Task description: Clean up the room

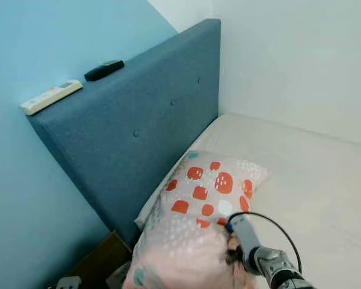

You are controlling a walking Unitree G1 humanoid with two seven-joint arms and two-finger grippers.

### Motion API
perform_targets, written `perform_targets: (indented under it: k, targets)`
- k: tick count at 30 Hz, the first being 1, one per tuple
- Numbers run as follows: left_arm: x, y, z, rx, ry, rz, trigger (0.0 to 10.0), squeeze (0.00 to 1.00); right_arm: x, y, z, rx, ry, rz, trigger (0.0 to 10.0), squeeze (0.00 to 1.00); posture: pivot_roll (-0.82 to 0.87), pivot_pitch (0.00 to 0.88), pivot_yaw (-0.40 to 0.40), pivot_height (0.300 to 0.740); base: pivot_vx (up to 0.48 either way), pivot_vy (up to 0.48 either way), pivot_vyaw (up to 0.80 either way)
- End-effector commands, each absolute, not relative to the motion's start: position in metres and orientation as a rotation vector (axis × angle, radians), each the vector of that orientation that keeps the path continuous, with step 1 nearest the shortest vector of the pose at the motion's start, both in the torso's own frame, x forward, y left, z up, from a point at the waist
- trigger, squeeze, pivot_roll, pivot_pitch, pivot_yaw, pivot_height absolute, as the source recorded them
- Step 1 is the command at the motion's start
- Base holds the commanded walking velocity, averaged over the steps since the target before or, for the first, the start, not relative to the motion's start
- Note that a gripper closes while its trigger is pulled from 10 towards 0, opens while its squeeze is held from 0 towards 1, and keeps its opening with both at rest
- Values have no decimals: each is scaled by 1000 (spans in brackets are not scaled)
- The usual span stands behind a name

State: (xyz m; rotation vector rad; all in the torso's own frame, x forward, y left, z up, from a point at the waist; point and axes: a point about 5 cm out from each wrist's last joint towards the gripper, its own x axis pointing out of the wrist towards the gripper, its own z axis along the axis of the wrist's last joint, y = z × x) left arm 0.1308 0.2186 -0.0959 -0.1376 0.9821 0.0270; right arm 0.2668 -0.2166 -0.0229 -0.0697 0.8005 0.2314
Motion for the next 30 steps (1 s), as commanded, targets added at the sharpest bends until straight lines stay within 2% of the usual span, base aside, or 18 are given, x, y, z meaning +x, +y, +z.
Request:
perform_targets:
  k: [1,5,9,12,16,24,26,28,30]
  targets:
    - [129,223,-96,-120,995,28,10000,0,281,-218,-11,-12,695,129,10000,0,31,101,36,740,0,0,0]
    - [131,221,-96,-124,990,26,10000,0,290,-216,-3,185,578,-28,10000,0,31,92,31,740,0,0,0]
    - [132,220,-96,-124,989,25,10000,0,292,-217,-1,236,543,-74,10000,0,31,84,28,740,0,0,0]
    - [135,218,-95,-129,982,25,10000,0,298,-246,15,493,368,-403,10000,0,34,79,25,740,0,0,0]
    - [136,218,-95,-132,980,27,10000,0,299,-256,20,535,343,-477,10000,0,35,78,25,740,0,0,0]
    - [135,216,-95,-134,985,29,10000,0,319,-247,38,385,369,-253,10000,0,21,72,25,740,0,0,0]
    - [135,215,-96,-133,988,24,10000,0,331,-233,47,220,428,-74,10000,0,16,77,24,740,0,0,0]
    - [135,215,-96,-133,988,24,10000,0,331,-233,47,220,428,-74,10000,0,16,77,24,740,0,0,0]
    - [135,214,-96,-132,988,20,10000,0,335,-220,47,102,505,82,10000,0,14,84,21,740,0,0,0]
